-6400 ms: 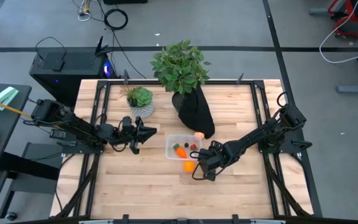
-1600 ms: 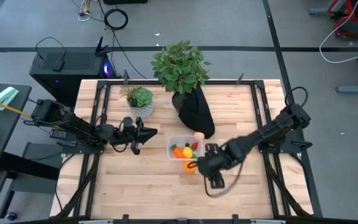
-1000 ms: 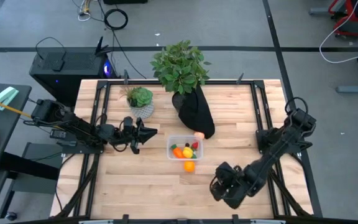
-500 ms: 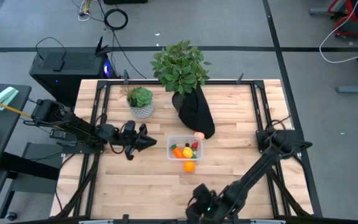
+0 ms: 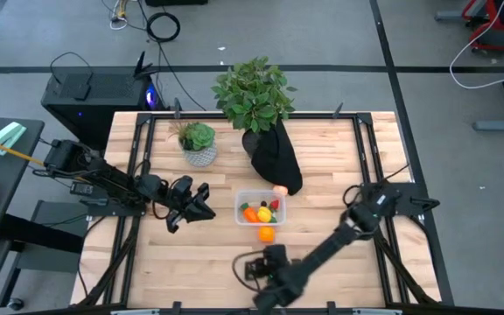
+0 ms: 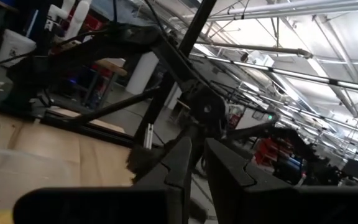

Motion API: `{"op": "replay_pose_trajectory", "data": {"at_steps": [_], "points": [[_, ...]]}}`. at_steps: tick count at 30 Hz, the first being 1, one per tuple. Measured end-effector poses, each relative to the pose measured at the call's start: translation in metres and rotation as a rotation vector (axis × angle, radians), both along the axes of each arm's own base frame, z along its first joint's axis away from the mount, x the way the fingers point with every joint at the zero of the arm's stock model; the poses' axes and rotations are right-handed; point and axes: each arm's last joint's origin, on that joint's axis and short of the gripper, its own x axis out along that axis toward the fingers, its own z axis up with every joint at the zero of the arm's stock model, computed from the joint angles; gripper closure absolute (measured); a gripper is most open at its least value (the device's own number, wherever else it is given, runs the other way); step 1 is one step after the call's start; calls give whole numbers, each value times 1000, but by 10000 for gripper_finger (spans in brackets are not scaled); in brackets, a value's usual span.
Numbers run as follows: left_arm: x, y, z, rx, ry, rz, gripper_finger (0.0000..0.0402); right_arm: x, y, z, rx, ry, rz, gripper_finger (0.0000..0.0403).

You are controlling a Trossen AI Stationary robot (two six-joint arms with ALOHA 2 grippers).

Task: Pick and placing Produce into tupperware
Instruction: Put the orange into the transparent bin

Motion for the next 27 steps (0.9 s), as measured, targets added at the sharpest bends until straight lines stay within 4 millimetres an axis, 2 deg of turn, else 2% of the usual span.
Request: {"op": "replay_pose_trajectory", "data": {"at_steps": [4,7,18,27], "points": [[0,0,0,-22,7,-27,349,13,-23,-8,-57,94,-37,216],[-1,-1,0,-31,13,-57,349,14,-30,-4,-89,115,-28,216],[0,3,0,-24,18,-53,349,14,-25,-1,-85,127,72,212],[1,6,-1,-18,26,-52,349,20,-23,-1,-108,77,137,172]]}}
